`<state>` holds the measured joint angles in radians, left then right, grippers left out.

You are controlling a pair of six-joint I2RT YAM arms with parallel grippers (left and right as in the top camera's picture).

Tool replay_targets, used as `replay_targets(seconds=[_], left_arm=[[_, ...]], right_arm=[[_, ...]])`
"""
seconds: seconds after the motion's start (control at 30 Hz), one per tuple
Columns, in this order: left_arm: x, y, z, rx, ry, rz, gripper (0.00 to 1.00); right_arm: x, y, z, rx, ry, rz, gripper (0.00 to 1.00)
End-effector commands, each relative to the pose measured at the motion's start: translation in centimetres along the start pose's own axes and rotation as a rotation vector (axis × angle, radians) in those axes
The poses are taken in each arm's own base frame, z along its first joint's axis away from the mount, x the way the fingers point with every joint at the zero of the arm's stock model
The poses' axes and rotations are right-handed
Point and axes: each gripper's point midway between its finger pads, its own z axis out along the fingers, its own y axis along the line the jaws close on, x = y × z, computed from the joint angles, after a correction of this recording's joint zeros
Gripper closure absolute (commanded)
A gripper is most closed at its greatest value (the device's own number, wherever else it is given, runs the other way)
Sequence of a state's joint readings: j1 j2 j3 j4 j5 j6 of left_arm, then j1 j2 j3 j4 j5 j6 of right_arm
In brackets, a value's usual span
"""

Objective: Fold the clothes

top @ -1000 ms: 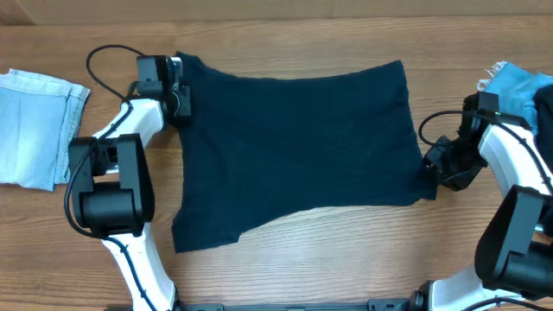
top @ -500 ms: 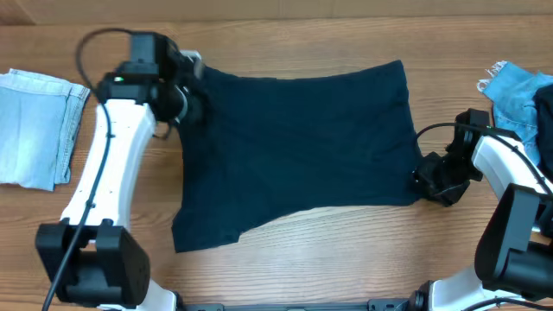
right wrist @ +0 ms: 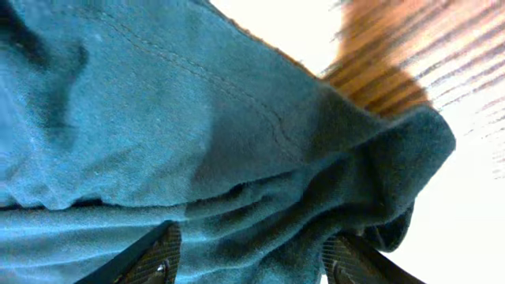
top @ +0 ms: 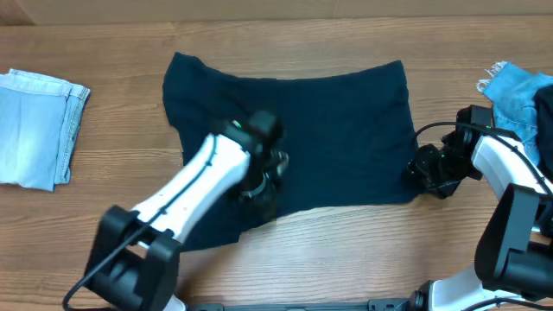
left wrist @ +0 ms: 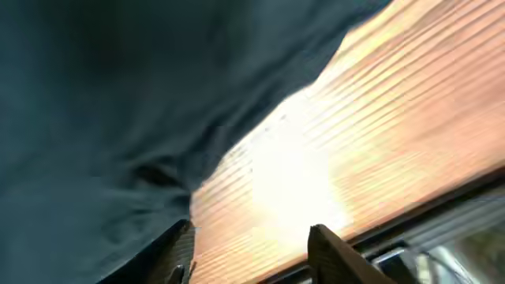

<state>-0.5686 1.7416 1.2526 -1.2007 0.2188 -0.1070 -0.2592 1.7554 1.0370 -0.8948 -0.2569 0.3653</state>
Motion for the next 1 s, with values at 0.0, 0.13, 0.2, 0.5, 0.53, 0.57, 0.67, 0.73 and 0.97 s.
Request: replay_targets(seconds=[0.0, 0.13, 0.2, 0.5, 0.53, 0.57, 0.67, 0.73, 0.97], left_arm=[[1.3, 1.1, 2.9, -0.133, 0.016, -0.125, 0.50], [2.6, 1.7, 5.5, -0.163, 0.032, -0.166, 0.49], [3.0, 2.8, 6.6, -0.204, 0.018, -0.214, 0.49], [1.1, 4.5, 7.9, -0.263, -0.116, -0.304, 0.65], [1.0, 4.7, 7.8, -0.273, -0.122, -0.303, 0.71], [1.0, 4.9, 7.8, -0.286, -0.127, -0.304, 0.77], [0.9, 5.4, 7.6, -0.316, -0.136, -0.304, 0.96], [1.1, 5.4, 7.5, -0.321, -0.127, -0.305, 0.96], [2.0, 5.3, 3.6, -0.336, -0.166, -0.341, 0.96]], right_arm=[[-0.8, 1.0, -1.3, -0.029, -0.043, -0.026, 0.39], [-0.9, 1.4, -1.8, -0.037, -0.047, -0.028, 0.39], [-0.8, 1.6, -1.9, -0.051, -0.046, -0.030, 0.39], [-0.4, 1.6, -1.9, -0.054, -0.029, -0.037, 0.39], [-0.4, 1.6, -1.9, -0.053, -0.028, -0.044, 0.39], [-0.3, 1.6, -1.9, -0.052, -0.026, -0.044, 0.39], [-0.3, 1.6, -1.9, -0.052, -0.027, -0.044, 0.39], [-0.3, 1.6, -1.9, -0.052, -0.026, -0.044, 0.39], [-0.4, 1.5, -1.9, -0.049, -0.028, -0.044, 0.39]])
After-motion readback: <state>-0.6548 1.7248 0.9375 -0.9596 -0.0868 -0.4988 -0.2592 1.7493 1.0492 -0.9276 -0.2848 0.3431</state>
